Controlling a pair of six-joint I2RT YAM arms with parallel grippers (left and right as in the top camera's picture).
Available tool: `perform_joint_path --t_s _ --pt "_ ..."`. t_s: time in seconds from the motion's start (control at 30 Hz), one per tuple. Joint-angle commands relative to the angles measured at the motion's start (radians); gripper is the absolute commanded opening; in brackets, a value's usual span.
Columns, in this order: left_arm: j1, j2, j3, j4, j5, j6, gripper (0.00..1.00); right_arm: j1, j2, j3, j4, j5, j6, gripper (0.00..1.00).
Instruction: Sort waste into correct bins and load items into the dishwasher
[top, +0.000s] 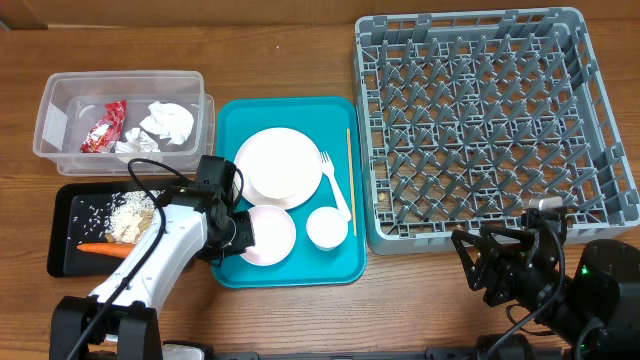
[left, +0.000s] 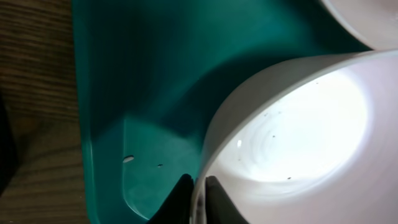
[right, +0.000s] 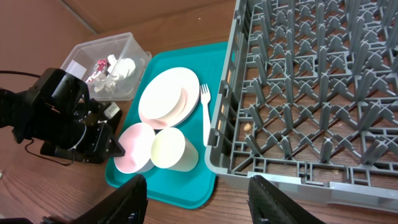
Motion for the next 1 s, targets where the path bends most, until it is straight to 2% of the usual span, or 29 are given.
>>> perform_joint_path --t_s 0.0,0.27,0.43,0.67,0.87,0.97 --pt "-0.002 -0.018 -0.007 0.000 -0.026 -0.002 0.07 0.005 0.000 -0.002 0.006 -0.005 0.000 0.56" --pt "-0.002 -0.018 0.055 -0.061 -0.073 0.002 0.04 0.005 0.000 -0.002 0.005 -0.006 0.001 0.59" --pt "-0.002 -0.025 0.170 -0.192 -0.156 0.002 0.04 0.005 0.000 -0.002 -0.007 -0.009 0.001 0.59" --pt "-0.002 -0.063 0.351 -0.317 -0.171 0.009 0.04 0.005 0.040 -0.002 -0.003 -0.050 -0.001 0.59" --pt "-0.002 -0.125 0.455 -0.357 -0.077 0.010 0.04 0.005 0.175 -0.002 -0.005 -0.146 -0.008 0.58" --pt "-0.002 -0.154 0.462 -0.350 -0.006 0.009 0.04 0.009 0.241 0.000 -0.003 -0.169 -0.007 0.53"
